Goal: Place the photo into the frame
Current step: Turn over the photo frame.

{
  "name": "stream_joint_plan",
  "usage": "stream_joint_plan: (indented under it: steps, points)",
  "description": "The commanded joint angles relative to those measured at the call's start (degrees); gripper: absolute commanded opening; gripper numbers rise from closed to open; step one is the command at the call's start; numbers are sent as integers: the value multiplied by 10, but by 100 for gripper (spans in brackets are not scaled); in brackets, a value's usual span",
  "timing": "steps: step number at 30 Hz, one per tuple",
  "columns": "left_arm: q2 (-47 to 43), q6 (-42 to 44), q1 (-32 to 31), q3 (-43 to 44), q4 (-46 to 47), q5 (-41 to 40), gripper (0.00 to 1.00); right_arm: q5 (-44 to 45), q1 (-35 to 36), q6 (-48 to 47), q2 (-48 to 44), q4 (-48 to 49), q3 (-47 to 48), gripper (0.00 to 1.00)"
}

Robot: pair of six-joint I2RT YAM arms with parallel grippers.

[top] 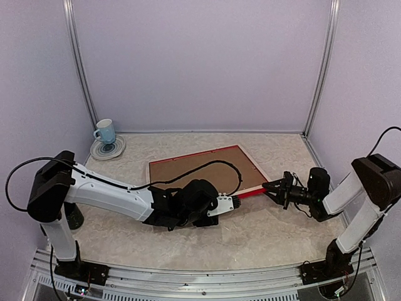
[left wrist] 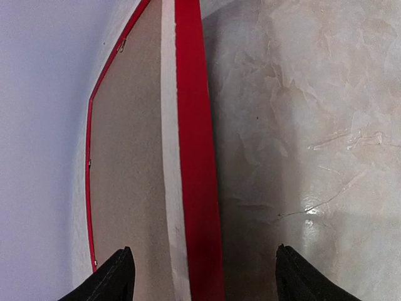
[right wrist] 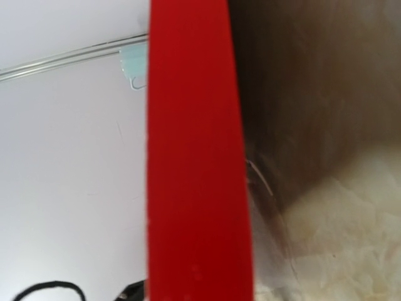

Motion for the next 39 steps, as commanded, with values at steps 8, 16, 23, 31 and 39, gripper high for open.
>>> stream_joint_plan:
  steps: [8, 16, 23, 31, 39]
  points:
    - [37, 44, -14, -4, 34, -81, 57, 15, 8, -24, -51, -89, 29, 22]
    - [44, 69, -17, -15, 67, -106, 52, -1, 8, -14, -48, -92, 33, 23]
    - [53, 105, -25, -25, 113, -157, 52, -9, 8, -9, -47, -96, 38, 23]
    - [65, 139, -32, -31, 141, -184, 47, -13, 8, -9, -43, -98, 37, 24]
    - [72, 152, -36, -33, 153, -198, 33, -16, 9, -6, -37, -90, 34, 24]
